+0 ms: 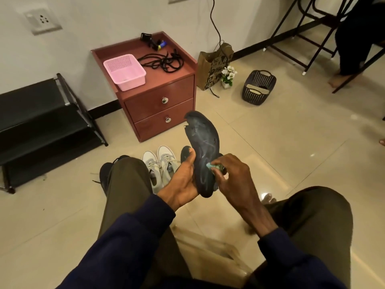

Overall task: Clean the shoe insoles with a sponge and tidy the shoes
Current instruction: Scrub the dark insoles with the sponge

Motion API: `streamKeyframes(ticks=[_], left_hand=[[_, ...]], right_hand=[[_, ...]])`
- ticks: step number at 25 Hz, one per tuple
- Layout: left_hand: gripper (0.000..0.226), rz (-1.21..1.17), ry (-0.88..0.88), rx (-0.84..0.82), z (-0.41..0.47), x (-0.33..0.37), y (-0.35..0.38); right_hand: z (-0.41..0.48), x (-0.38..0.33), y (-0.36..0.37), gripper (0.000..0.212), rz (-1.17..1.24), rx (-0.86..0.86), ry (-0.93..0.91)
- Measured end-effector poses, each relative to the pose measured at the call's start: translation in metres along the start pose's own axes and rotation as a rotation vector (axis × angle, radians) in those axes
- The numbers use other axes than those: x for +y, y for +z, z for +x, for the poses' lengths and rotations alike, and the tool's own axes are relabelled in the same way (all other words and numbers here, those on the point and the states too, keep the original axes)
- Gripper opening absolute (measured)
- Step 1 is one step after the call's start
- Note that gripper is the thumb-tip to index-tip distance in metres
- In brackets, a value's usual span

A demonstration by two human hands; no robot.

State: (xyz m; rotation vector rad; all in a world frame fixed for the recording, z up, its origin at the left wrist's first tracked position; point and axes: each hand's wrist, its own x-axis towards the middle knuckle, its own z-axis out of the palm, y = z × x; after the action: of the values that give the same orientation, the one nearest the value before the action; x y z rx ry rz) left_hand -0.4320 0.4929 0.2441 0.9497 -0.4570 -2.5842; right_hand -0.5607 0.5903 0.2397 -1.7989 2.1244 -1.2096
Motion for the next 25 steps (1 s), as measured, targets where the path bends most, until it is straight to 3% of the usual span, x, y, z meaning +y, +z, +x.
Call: streamKeyframes(ticks=[2, 5, 9, 13, 17, 22, 25], left_hand=[[0.067, -0.008, -0.004, -0.006, -0.003, -0.004, -0.002], [0.071, -0.025, -0.037, 0.017, -0.002, -0.01, -0.01], [0.066, -0.016, -0.02, 0.044, 0.008, -0.019, -0.013], [0.071, -0.006, -0.084, 0.037, 0.015, -0.021, -0.021], [0.056, 0.036, -0.101, -0.002, 0.014, -0.02, -0.017], [0.059, 0.066, -0.131, 0.057, 0.016, -0.014, -0.029], [0.049, 0.067, -0.169, 0.021, 0.016, -0.019, -0.037]], right_hand=[[-0.007, -0.011, 0.005, 0.016, 0.052, -0.006, 0.044], [-0.023, -0.022, 0.015, 0.013, 0.074, -0.166, -0.063], [-0.013, 0.004, 0.01, 0.014, -0.066, -0.045, 0.011], [-0.032, -0.012, 0.017, 0.011, 0.072, -0.252, -0.03], [-0.016, 0.016, 0.011, 0.016, -0.136, -0.052, 0.054], [-0.03, -0.013, 0.024, 0.012, 0.106, -0.305, -0.046], [-0.014, 0.01, 0.025, 0.019, -0.094, -0.124, 0.011]])
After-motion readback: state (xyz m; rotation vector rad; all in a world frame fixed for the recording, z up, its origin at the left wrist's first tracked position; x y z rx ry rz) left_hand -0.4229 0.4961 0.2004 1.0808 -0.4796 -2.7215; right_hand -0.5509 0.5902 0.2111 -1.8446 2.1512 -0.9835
